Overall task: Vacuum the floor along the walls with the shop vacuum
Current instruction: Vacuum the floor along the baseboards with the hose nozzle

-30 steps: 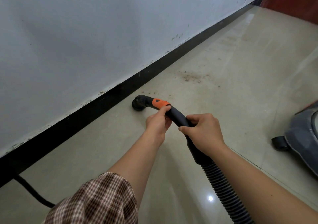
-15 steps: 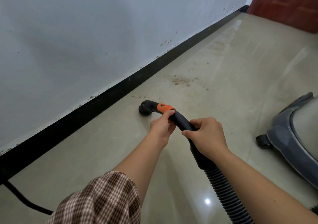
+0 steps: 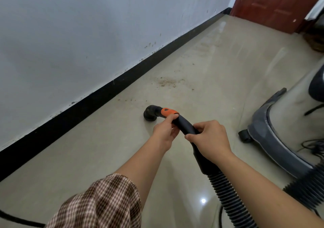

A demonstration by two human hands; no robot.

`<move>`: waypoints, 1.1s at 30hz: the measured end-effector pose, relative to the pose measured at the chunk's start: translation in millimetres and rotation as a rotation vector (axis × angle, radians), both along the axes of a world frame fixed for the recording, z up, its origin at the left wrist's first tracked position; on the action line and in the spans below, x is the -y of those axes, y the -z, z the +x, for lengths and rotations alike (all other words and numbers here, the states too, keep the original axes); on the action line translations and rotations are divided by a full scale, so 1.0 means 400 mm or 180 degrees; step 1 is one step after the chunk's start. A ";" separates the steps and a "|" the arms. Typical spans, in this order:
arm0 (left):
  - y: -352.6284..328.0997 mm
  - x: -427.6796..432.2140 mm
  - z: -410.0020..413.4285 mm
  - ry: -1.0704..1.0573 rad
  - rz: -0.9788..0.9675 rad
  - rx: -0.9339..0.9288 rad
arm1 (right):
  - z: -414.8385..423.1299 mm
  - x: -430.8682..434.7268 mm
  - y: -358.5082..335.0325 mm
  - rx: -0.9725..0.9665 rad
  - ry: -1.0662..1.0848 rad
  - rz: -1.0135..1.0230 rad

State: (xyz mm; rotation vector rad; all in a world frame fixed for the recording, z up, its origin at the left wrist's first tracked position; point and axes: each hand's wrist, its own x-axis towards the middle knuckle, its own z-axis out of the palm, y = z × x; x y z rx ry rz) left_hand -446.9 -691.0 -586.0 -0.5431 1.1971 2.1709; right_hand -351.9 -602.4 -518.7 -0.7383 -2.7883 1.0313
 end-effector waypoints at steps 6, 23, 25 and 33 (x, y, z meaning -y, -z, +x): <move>-0.005 -0.048 0.011 0.0144 0.0044 -0.0012 | 0.015 -0.032 -0.005 0.0021 0.0165 0.0031; -0.006 -0.087 -0.011 -0.0041 -0.0003 -0.0041 | -0.016 -0.067 0.022 -0.0162 0.0134 -0.0144; -0.009 -0.078 -0.010 -0.0121 -0.0090 -0.0017 | -0.023 -0.066 0.021 -0.0151 0.0071 -0.0273; -0.053 -0.059 -0.036 -0.0456 -0.0582 0.0035 | -0.076 -0.061 0.022 -0.0016 -0.0121 -0.0639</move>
